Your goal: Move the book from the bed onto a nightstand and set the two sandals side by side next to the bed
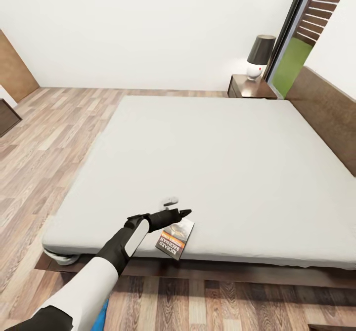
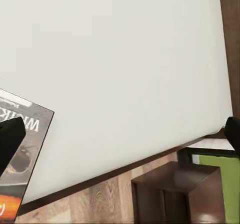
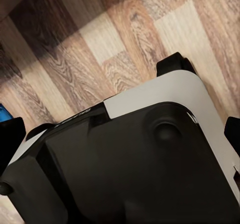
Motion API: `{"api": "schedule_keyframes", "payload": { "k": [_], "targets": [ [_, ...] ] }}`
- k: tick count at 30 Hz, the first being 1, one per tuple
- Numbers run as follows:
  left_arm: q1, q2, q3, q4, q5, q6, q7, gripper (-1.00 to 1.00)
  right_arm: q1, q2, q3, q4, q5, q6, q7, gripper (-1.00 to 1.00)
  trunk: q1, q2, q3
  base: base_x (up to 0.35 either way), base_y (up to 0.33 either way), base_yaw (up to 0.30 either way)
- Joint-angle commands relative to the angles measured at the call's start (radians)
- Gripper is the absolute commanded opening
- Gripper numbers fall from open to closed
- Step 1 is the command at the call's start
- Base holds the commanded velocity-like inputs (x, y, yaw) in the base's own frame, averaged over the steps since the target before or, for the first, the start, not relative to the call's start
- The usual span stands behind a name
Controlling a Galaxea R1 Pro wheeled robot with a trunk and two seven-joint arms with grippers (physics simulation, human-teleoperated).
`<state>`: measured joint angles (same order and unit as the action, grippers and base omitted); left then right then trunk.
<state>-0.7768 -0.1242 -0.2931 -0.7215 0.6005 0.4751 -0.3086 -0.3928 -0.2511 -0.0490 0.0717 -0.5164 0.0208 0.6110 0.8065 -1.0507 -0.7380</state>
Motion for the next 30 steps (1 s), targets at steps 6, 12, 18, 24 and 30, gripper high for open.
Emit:
{"api": "schedule_keyframes", "payload": {
  "k": [6, 12, 18, 24, 30],
  "targets": [
    [0.021, 0.103, -0.003, -0.006, 0.008, 0.042, -0.151, 1.00, -0.001, -0.001, -0.005, 0.003, -0.004, 0.002, 0.005, 1.00, -0.023, 0.042, 0.018, 0.000, 0.000, 0.000],
    [0.081, 0.189, -0.004, -0.002, 0.008, 0.049, -0.338, 1.00, -0.001, -0.002, -0.005, 0.002, -0.005, 0.002, 0.006, 1.00, -0.046, 0.084, 0.037, 0.000, 0.000, 0.000],
    [0.092, 0.198, -0.004, 0.007, 0.007, 0.049, -0.348, 1.00, -0.001, -0.004, -0.005, 0.002, -0.005, 0.002, 0.006, 1.00, -0.069, 0.126, 0.056, 0.000, 0.000, 0.000],
    [0.120, 0.211, -0.004, 0.011, 0.005, 0.048, -0.378, 1.00, -0.001, -0.004, -0.005, 0.002, -0.005, 0.002, 0.006, 1.00, -0.092, 0.168, 0.075, 0.000, 0.000, 0.000],
    [0.151, 0.229, -0.004, 0.012, 0.003, 0.048, -0.433, 1.00, -0.001, -0.005, -0.005, 0.002, -0.005, 0.002, 0.005, 1.00, -0.115, 0.210, 0.093, 0.000, 0.000, 0.000]
  ]
}}
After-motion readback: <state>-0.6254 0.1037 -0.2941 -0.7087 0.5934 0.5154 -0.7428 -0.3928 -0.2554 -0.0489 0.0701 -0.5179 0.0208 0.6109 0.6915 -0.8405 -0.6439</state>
